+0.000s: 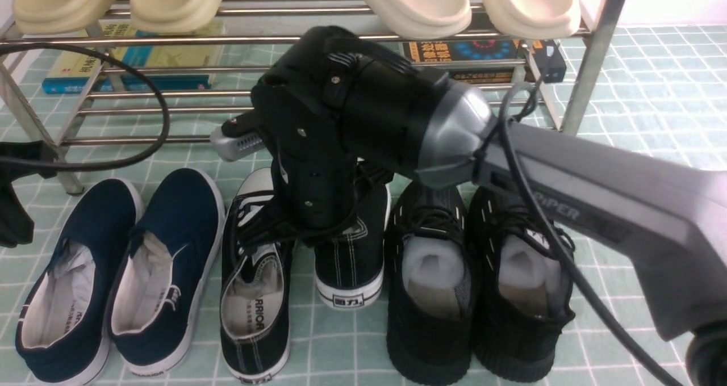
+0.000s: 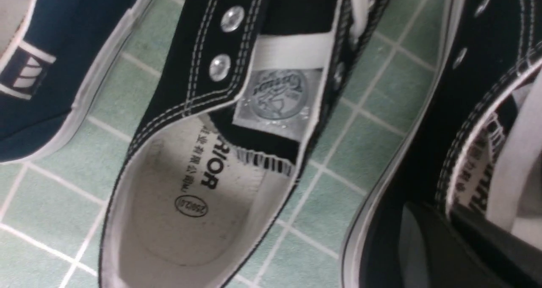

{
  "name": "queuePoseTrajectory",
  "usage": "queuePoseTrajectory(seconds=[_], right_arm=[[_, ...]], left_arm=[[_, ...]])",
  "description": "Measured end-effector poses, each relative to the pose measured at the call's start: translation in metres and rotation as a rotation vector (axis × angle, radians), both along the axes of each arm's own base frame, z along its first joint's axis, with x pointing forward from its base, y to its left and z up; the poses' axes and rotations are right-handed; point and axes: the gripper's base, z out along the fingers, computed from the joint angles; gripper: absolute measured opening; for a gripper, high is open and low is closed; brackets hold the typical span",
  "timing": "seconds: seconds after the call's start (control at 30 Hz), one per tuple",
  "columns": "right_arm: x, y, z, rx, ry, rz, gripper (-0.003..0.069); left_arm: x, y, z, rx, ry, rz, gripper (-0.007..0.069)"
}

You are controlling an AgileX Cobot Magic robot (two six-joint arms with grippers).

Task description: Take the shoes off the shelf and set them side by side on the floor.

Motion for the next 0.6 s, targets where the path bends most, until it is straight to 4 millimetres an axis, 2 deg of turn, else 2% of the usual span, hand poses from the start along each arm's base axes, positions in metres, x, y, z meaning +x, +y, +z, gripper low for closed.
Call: queuePoseTrajectory(seconds=[0.6], right_arm=[[-0.0008, 0.0073, -0.0058, 0.074, 0.056, -0.015, 0.0024]], left_arm=[[-0.0001, -0.0016, 0.0001, -0.019, 0.001, 0.000, 0.0071]])
